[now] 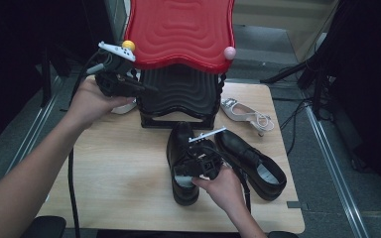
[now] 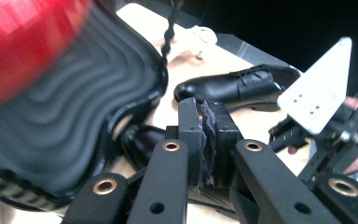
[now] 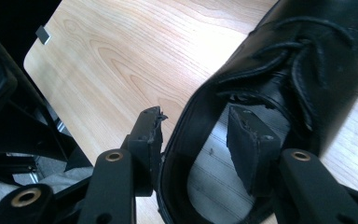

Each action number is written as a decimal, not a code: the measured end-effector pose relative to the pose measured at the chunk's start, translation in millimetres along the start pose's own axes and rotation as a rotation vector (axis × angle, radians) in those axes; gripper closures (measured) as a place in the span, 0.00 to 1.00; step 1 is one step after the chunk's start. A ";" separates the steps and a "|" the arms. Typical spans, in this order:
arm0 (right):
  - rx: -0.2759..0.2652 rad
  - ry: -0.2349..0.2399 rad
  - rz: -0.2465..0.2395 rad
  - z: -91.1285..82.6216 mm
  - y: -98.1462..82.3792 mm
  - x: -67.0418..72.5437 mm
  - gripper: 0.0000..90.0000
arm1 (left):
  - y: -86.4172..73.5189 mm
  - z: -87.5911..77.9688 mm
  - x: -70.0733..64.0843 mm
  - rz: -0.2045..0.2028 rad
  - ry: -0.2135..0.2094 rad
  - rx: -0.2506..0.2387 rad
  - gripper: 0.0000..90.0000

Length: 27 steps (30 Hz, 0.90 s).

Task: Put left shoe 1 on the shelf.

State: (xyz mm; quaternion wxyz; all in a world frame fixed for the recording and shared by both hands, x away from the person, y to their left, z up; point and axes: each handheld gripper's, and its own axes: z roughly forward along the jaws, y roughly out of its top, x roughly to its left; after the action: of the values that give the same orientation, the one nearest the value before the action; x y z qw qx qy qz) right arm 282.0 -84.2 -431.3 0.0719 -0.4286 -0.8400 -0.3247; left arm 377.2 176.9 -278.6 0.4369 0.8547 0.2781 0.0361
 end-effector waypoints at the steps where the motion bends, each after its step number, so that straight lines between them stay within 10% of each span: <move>1: 0.004 0.000 -0.002 1.6 0.3 0.6 0.62 | 6.2 -1.7 1.9 -0.001 0.004 0.000 0.97; 19: 0.055 -0.001 -0.023 31.5 -1.6 4.5 0.61 | 100.4 16.6 18.5 0.055 0.034 -0.014 0.98; 27: 0.070 -0.002 -0.015 46.4 1.9 5.8 0.61 | 106.2 31.5 35.2 0.021 0.079 0.020 0.97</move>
State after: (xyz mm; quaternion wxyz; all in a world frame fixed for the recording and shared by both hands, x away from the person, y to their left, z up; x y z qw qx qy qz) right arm 287.2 -51.4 -464.2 0.0836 -0.4198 -0.8542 -0.2952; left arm 463.5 122.6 -222.9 0.4168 0.8598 0.2862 0.0715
